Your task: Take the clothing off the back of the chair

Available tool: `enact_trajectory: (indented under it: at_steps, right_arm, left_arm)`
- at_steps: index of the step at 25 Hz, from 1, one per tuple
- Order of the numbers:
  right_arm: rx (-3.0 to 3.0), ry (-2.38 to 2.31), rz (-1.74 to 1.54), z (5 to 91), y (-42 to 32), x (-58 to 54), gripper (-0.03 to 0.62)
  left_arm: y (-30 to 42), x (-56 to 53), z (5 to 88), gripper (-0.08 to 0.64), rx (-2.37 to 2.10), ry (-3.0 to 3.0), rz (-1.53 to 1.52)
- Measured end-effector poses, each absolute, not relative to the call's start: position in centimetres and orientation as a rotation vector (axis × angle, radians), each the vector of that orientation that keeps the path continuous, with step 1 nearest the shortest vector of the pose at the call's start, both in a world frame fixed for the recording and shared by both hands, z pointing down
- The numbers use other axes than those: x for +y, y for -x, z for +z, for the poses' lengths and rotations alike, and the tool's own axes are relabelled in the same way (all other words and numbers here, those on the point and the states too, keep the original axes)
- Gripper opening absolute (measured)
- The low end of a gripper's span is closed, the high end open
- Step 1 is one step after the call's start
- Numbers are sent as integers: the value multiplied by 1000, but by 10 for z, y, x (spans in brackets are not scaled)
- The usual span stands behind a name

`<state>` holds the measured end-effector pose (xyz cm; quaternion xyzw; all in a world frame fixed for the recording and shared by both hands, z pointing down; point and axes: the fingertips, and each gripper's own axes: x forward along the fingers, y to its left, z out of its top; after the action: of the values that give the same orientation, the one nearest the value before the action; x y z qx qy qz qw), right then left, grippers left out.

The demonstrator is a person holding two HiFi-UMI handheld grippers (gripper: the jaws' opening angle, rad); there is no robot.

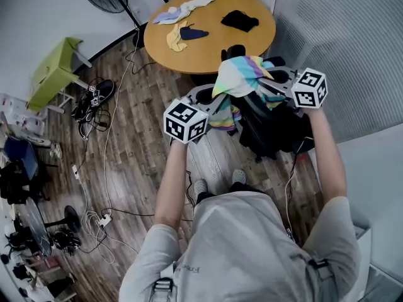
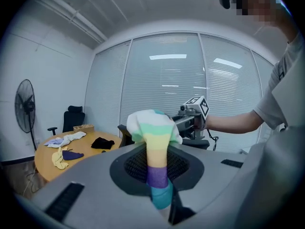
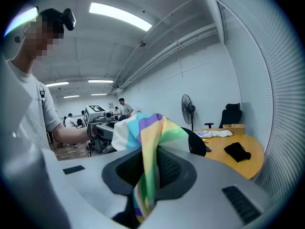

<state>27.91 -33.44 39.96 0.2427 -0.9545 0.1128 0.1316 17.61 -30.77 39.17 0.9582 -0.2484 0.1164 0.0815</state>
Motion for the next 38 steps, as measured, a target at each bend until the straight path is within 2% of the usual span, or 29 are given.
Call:
enact_trajectory:
  at_steps: [22,29,38]
  right_arm:
    - [-2690,-912,147,333,-235,-319,63]
    - [-2678,-850,92,302,-175,-324,63]
    - [-2626,-814,-39,306,-99,-300,63]
  left_arm:
    - [-129,-293,355,64,-742,-2938,204]
    - [-75,-297,336,64,-805,-2925,122]
    - [-9,-290,345,64,-834,-2923,122]
